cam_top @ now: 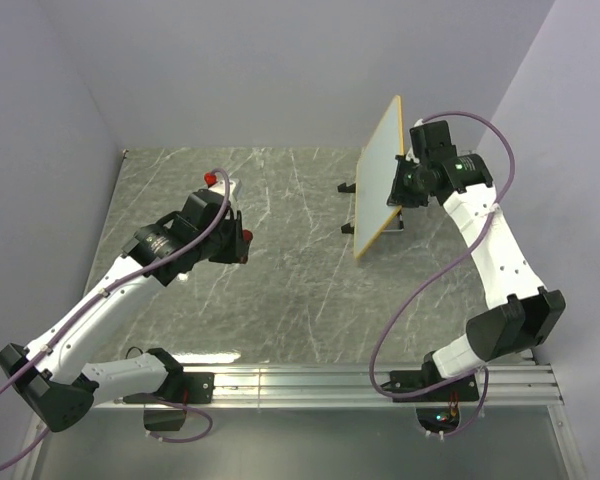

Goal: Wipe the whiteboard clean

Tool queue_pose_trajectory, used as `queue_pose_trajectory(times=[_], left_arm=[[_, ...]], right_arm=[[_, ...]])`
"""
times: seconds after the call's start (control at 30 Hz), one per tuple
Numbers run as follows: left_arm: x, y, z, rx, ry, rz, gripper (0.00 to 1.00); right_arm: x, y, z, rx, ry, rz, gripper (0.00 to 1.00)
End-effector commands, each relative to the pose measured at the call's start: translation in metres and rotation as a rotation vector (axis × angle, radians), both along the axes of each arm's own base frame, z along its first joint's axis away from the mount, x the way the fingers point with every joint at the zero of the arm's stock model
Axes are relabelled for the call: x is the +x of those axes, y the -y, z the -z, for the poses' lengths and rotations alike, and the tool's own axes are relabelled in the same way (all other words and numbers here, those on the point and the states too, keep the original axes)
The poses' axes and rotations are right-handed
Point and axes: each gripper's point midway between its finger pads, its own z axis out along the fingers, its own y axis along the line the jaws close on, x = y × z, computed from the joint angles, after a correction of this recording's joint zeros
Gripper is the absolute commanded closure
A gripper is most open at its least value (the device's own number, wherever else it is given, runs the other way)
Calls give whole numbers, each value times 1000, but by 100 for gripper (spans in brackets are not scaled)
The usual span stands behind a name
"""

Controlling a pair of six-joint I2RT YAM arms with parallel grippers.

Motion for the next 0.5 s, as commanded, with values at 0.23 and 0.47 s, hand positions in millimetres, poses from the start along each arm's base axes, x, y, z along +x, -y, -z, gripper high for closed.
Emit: queue_pose_trajectory(times=[0.23, 0.47], left_arm=[[1, 10, 1, -54, -12, 8, 100], [15, 18, 2, -32, -15, 10, 100]], right_arm=[[50, -8, 2, 74, 142, 3, 100], [41, 0, -24, 29, 236, -18, 100]])
